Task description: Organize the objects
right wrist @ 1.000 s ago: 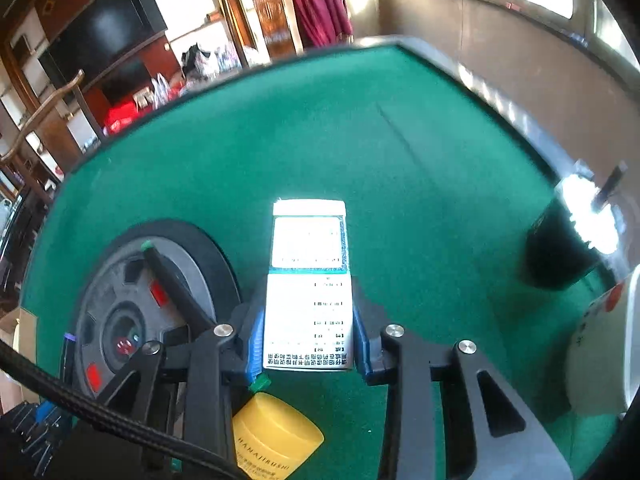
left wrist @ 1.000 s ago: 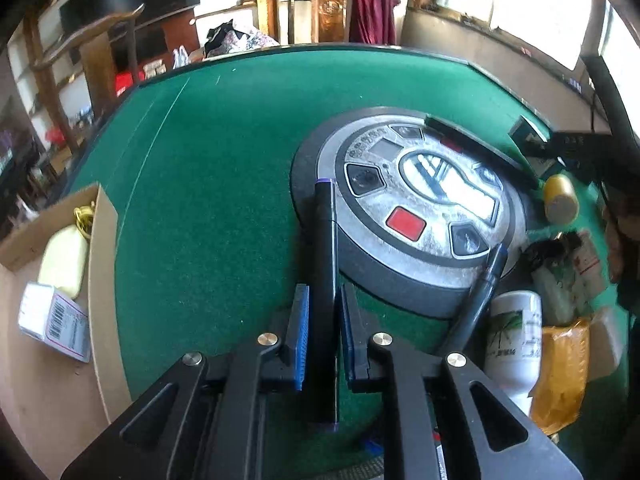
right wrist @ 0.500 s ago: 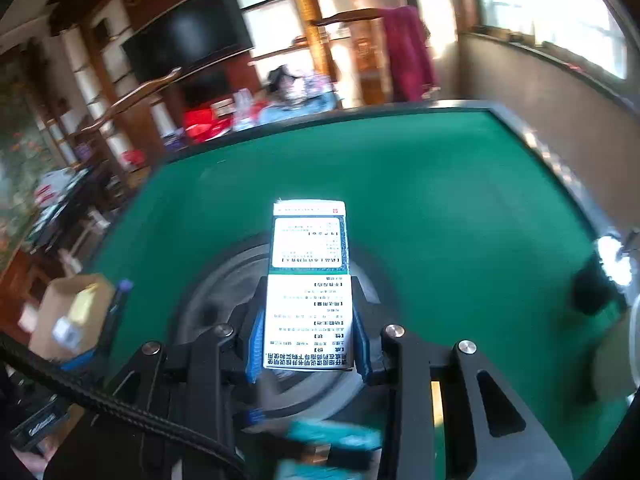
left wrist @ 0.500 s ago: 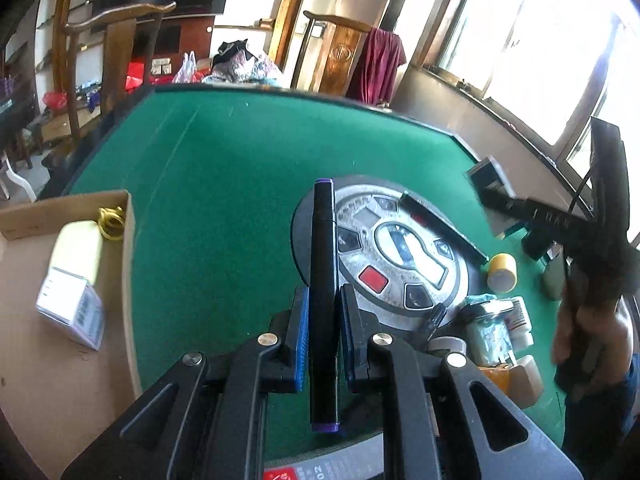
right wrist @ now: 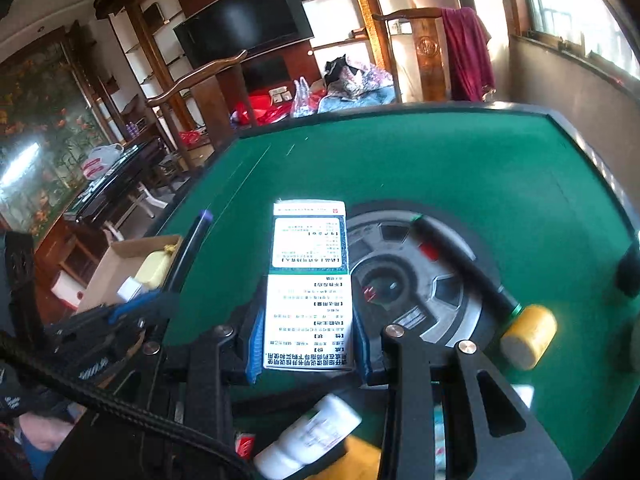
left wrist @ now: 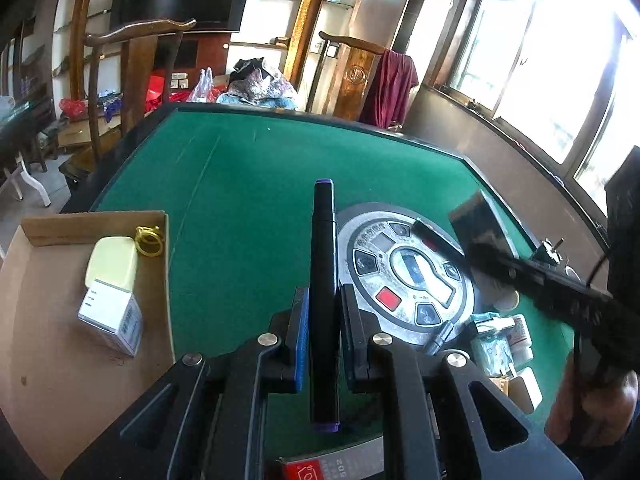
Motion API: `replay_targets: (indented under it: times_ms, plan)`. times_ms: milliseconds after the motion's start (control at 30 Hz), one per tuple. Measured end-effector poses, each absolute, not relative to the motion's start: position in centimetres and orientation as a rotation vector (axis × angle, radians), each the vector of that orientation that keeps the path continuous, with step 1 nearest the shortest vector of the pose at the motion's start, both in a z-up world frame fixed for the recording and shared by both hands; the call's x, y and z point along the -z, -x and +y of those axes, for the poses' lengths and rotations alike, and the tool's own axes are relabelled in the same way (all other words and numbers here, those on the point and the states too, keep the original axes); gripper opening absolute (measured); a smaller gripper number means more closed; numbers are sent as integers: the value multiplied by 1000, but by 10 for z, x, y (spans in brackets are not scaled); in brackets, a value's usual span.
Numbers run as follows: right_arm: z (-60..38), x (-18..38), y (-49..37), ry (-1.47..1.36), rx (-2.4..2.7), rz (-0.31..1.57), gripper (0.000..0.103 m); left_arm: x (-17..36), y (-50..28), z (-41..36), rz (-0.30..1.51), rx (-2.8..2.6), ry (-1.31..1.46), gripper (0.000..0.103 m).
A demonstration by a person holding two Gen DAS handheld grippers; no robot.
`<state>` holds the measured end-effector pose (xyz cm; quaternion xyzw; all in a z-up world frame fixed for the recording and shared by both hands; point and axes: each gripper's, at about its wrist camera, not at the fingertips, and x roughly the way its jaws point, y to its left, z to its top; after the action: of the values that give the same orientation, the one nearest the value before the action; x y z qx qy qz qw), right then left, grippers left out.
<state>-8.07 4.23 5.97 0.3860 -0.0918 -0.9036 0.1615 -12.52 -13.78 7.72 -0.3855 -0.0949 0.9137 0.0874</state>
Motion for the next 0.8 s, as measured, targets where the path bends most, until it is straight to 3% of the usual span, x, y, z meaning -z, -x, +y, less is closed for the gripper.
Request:
replay_targets:
  times_ms: [800]
  plan:
    - [-25,-41,61,-1121,2473,-174,32,-87,124,-175,-389,-2785,1100,12]
